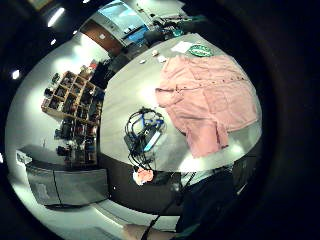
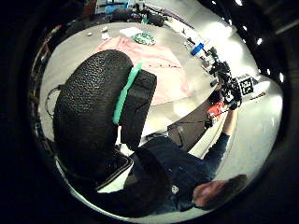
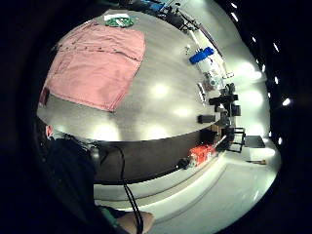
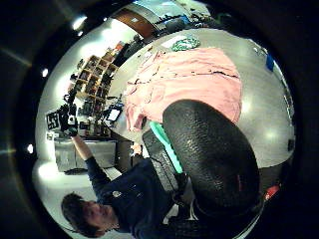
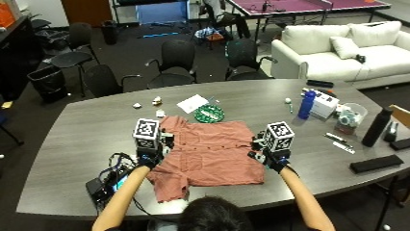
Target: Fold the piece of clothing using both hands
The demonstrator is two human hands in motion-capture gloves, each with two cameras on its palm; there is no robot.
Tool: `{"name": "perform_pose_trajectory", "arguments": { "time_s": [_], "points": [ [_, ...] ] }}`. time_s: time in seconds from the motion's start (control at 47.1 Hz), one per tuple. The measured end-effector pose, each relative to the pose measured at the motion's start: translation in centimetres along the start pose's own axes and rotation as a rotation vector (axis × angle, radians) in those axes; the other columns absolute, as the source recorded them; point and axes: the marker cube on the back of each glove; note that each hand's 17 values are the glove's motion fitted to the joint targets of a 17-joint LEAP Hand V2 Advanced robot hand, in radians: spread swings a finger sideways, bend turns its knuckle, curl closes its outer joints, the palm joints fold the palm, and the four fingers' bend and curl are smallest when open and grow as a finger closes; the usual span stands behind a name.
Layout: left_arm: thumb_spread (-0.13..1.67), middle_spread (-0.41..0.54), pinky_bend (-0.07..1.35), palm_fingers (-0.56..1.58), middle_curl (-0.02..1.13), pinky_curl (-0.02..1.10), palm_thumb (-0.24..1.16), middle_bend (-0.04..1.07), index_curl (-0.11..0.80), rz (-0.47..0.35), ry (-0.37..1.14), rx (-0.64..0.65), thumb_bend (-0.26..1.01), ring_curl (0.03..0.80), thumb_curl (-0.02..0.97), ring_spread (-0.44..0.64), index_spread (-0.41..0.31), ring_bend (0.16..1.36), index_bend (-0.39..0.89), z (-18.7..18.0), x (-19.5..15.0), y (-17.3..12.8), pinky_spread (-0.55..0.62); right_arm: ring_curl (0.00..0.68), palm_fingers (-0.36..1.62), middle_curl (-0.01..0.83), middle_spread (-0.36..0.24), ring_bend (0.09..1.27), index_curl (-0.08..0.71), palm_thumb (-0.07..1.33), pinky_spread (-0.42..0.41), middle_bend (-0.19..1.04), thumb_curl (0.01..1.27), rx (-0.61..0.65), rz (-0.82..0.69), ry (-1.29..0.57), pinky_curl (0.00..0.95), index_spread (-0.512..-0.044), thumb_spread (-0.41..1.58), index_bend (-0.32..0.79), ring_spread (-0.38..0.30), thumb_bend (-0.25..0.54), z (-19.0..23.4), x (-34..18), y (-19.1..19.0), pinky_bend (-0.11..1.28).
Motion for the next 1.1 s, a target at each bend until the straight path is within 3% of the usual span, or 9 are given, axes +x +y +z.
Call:
{"name": "perform_pose_trajectory", "arguments": {
  "time_s": [0.149, 0.255, 0.361, 0.467, 0.616, 0.722, 0.786, 0.914, 1.105],
  "points": [
    [0.82, 0.052, 0.23, 0.51, 0.14, 0.14, 0.11, 0.18, 0.172, 0.022, -0.012, -0.005, 0.06, 0.160, 0.055, 0.20, -0.043, 0.43, 0.32, 0.9, 0.1, -0.1, 0.23, 0.128, 0.38, 0.114, -0.111, 0.30, 0.153, 0.24, 0.160, 0.19, 0.07, -0.006, -0.002, 0.019, 0.156, -0.290, 0.82, 0.20, 0.033, 0.146, -0.5, -0.7, 0.1, 0.34],
    [0.99, 0.061, 0.22, 0.49, 0.17, 0.17, 0.11, 0.17, 0.219, 0.048, 0.022, 0.000, 0.05, 0.185, 0.084, 0.23, -0.048, 0.43, 0.31, 1.5, 0.4, 0.0, 0.26, 0.154, 0.38, 0.155, -0.096, 0.30, 0.192, 0.25, 0.185, 0.19, 0.10, -0.033, -0.007, 0.003, 0.186, -0.328, 1.00, 0.18, 0.038, 0.134, -0.6, -1.1, -0.1, 0.33],
    [1.10, 0.066, 0.21, 0.48, 0.19, 0.19, 0.11, 0.16, 0.257, 0.067, 0.064, -0.089, 0.03, 0.199, 0.110, 0.25, -0.051, 0.43, 0.29, 2.3, 0.6, 1.4, 0.28, 0.181, 0.39, 0.180, -0.094, 0.32, 0.212, 0.26, 0.198, 0.18, 0.12, -0.098, -0.024, -0.009, 0.216, -0.347, 1.11, 0.16, 0.034, 0.121, -0.2, -1.7, -0.8, 0.35],
    [1.15, 0.071, 0.19, 0.47, 0.21, 0.21, 0.16, 0.16, 0.289, 0.103, 0.096, -0.250, 0.04, 0.212, 0.146, 0.26, -0.053, 0.44, 0.28, 3.4, 1.0, 3.2, 0.31, 0.217, 0.46, 0.210, -0.087, 0.40, 0.206, 0.34, 0.181, 0.19, 0.17, -0.230, -0.040, 0.026, 0.244, -0.350, 1.15, 0.11, 0.006, 0.138, 0.9, -2.3, -1.5, 0.38],
    [1.14, 0.100, 0.20, 0.37, 0.22, 0.23, 0.24, 0.13, 0.322, 0.122, 0.109, -0.419, 0.04, 0.230, 0.200, 0.31, -0.068, 0.45, 0.26, 7.3, 1.2, 3.1, 0.36, 0.258, 0.48, 0.255, -0.064, 0.44, 0.207, 0.44, 0.161, 0.21, 0.22, -0.378, -0.041, 0.037, 0.277, -0.330, 1.15, 0.10, -0.027, 0.139, 2.7, -3.2, -2.4, 0.41],
    [1.12, 0.179, 0.34, 0.17, 0.19, 0.29, 0.26, 0.09, 0.283, 0.145, 0.168, -0.537, 0.02, 0.262, 0.228, 0.36, -0.052, 0.54, 0.09, 10.4, 2.1, 2.6, 0.39, 0.281, 0.45, 0.282, -0.048, 0.45, 0.200, 0.48, 0.157, 0.21, 0.25, -0.427, -0.025, 0.037, 0.302, -0.322, 1.14, 0.10, -0.029, 0.118, 4.9, -3.4, -3.9, 0.43],
    [1.10, 0.229, 0.42, 0.09, 0.18, 0.31, 0.27, 0.10, 0.256, 0.155, 0.215, -0.611, 0.00, 0.272, 0.241, 0.38, -0.042, 0.58, 0.06, 13.1, 2.7, 2.2, 0.40, 0.289, 0.42, 0.292, -0.037, 0.45, 0.189, 0.52, 0.169, 0.20, 0.28, -0.467, -0.023, 0.034, 0.317, -0.312, 1.13, 0.08, -0.020, 0.115, 6.9, -3.4, -4.9, 0.47],
    [1.05, 0.318, 0.56, -0.03, 0.16, 0.35, 0.26, 0.12, 0.226, 0.022, 0.152, -0.842, -0.03, 0.282, 0.261, 0.44, -0.036, 0.63, 0.08, 17.2, 3.5, 3.9, 0.43, 0.304, 0.35, 0.303, -0.021, 0.47, 0.174, 0.57, 0.183, 0.18, 0.31, -0.501, -0.020, -0.002, 0.345, -0.301, 1.11, 0.07, -0.002, 0.090, 9.3, -4.3, -5.0, 0.54],
    [0.98, 0.429, 0.70, -0.18, 0.13, 0.38, 0.27, 0.12, 0.161, -0.008, 0.114, -0.909, -0.03, 0.284, 0.286, 0.51, -0.023, 0.68, 0.04, 23.0, 3.3, 4.7, 0.46, 0.320, 0.33, 0.320, -0.016, 0.49, 0.167, 0.64, 0.177, 0.19, 0.35, -0.586, 0.086, 0.018, 0.359, -0.286, 1.09, 0.10, 0.003, 0.057, 16.4, -2.5, -5.9, 0.59]
  ]
}}
